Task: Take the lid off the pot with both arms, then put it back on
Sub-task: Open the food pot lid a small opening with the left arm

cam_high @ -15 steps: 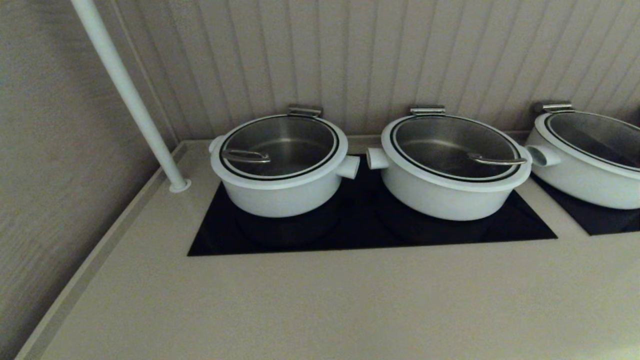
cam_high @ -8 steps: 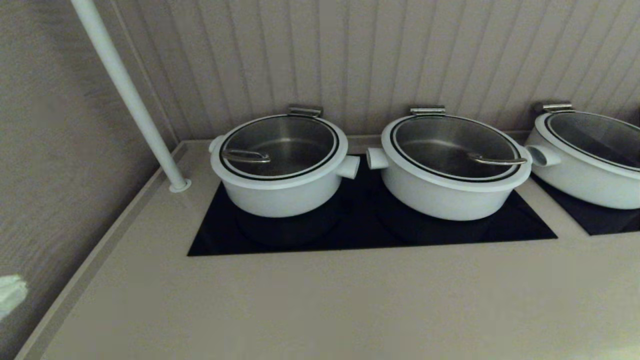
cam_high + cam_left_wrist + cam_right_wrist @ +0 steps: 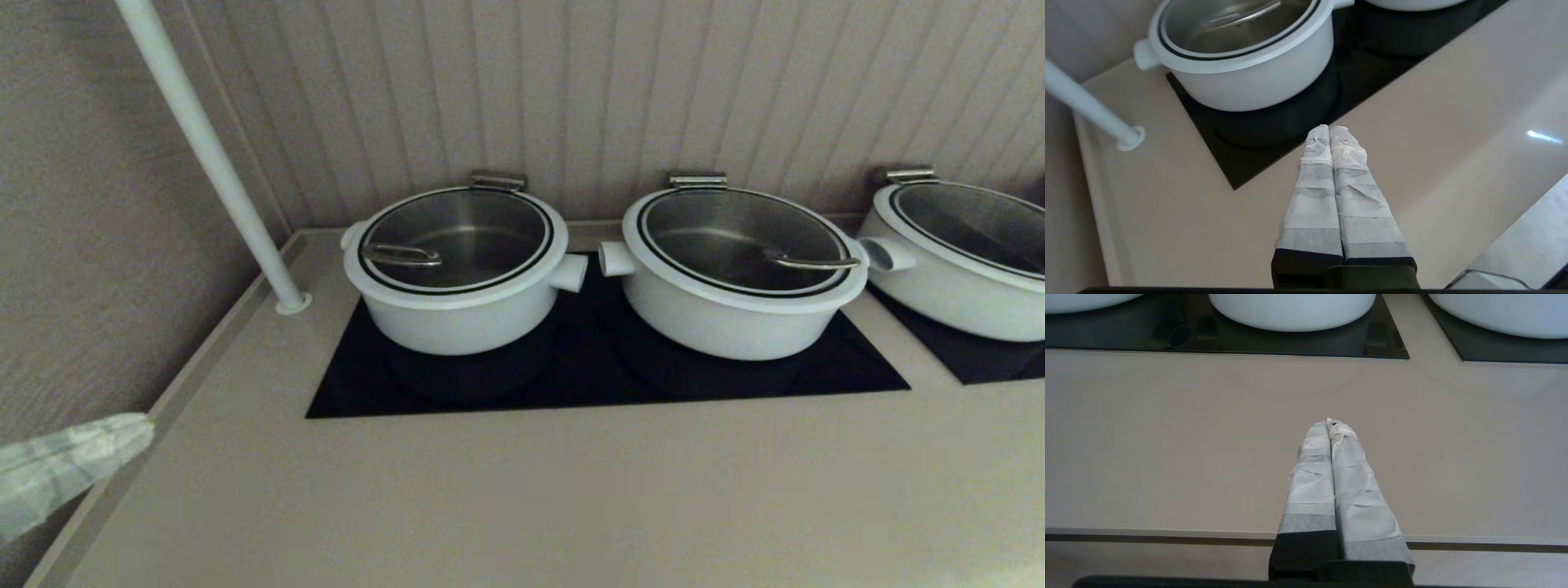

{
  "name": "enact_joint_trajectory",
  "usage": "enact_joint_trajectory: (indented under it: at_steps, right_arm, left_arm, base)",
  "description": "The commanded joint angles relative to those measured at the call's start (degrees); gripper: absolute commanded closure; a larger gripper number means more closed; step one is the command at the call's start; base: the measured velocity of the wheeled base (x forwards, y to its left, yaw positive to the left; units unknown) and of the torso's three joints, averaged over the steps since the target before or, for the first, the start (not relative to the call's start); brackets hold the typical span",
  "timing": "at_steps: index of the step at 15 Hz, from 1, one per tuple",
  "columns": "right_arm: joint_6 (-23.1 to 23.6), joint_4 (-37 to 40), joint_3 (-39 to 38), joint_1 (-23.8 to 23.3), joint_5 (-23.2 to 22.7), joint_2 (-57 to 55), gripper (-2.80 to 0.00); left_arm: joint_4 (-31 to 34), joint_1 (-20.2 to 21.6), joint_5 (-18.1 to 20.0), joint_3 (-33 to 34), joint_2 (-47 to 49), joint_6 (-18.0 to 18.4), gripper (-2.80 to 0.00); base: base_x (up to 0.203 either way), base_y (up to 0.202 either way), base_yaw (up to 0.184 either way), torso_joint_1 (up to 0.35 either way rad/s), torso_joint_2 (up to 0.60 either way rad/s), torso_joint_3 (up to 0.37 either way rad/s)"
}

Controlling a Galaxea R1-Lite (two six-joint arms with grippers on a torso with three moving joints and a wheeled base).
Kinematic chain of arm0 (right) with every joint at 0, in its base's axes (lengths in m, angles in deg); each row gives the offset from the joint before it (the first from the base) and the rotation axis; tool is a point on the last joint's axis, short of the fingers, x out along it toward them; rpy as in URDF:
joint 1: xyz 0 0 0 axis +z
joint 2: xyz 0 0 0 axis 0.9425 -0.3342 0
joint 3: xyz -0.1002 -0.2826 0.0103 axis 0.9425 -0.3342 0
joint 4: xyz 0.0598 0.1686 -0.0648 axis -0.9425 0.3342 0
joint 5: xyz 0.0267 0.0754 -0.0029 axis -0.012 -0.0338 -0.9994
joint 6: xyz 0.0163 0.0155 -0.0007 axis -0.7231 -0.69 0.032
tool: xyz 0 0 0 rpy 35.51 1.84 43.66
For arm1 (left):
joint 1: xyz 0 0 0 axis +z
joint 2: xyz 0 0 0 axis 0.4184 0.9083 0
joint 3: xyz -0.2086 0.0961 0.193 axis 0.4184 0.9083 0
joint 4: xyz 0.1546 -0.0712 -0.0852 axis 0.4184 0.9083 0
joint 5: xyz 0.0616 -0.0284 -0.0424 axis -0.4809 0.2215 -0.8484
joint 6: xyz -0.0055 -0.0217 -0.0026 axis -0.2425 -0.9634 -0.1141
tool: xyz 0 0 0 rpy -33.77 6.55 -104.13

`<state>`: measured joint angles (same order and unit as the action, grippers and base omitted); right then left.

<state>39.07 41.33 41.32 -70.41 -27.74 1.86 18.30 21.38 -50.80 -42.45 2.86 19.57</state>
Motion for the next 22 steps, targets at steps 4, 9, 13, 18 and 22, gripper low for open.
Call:
enact_joint_trajectory:
  at_steps: [4,9,13,18,22]
  right_arm:
    - [0.0,0.0,0.0,0.0,0.0,0.0,0.00]
    - [0.0,0.0,0.0,0.0,0.0,0.0,0.00]
    - [0.0,0.0,0.0,0.0,0.0,0.0,0.00]
    - [0.0,0.0,0.0,0.0,-0.1,0.0,0.00]
    - [0.0,0.0,0.0,0.0,0.0,0.0,0.00]
  left_arm:
    - [0.1,-4.6,-0.1,-2.3,9.1,0.1,0.00]
    - [-0.2,-7.8,-1.3,-2.5,13.5,0.3,0.00]
    - [-0.3,-7.8,-4.3,-4.7,16.3,0.0,0.00]
    - [-0.3,-7.8,-4.4,-6.3,20.0,0.0,0.00]
    - [-0.5,-7.8,-4.5,-6.8,23.0,-0.1,0.00]
  base:
    - [0.000,0.000,0.000,0.000,0.00,0.000]
    - [0.000,0.000,0.000,0.000,0.00,0.000]
    - [0.000,0.000,0.000,0.000,0.00,0.000]
    - [0.000,0.000,0.000,0.000,0.00,0.000]
    - [0.000,0.000,0.000,0.000,0.00,0.000]
